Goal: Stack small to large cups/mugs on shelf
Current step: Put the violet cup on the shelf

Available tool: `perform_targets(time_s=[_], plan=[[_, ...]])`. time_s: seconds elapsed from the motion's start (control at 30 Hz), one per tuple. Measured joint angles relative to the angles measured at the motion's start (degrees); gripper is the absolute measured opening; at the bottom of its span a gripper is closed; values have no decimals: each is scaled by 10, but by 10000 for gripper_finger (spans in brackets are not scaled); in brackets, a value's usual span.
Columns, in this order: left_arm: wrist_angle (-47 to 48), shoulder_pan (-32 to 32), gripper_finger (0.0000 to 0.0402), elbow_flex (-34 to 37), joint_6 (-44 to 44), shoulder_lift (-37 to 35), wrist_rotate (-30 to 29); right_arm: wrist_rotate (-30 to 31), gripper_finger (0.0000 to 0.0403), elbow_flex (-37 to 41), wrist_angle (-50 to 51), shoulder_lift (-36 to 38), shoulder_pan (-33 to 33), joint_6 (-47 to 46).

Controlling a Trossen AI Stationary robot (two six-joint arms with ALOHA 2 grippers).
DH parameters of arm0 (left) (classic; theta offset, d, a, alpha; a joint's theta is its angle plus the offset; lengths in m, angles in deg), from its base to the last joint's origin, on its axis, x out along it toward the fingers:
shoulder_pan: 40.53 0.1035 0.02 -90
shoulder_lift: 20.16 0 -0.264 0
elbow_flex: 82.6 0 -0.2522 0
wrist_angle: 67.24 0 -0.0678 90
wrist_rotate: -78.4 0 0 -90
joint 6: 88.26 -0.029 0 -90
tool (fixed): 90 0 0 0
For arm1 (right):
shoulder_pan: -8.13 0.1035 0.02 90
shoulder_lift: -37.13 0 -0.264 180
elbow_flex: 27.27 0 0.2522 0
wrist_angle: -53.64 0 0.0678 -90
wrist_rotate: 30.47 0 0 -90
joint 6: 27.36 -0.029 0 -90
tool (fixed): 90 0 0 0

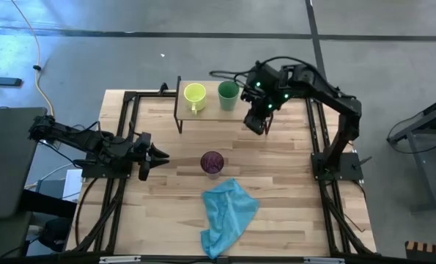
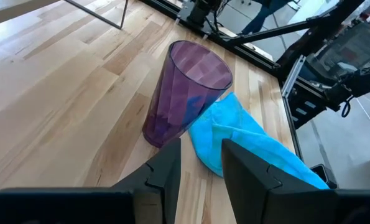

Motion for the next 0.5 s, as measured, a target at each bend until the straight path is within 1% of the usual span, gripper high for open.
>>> perform_targets(time_s=[0.1, 0.3, 0.5], plan=[[0, 0, 104, 0, 2, 0, 0, 12, 67, 0, -19, -8, 27, 14], [1, 0, 104, 0, 3, 2, 0, 42, 67, 0, -68, -40, 76, 108], [3, 0, 104, 0, 16, 7, 4, 51, 66, 0, -108, -82, 105, 193]])
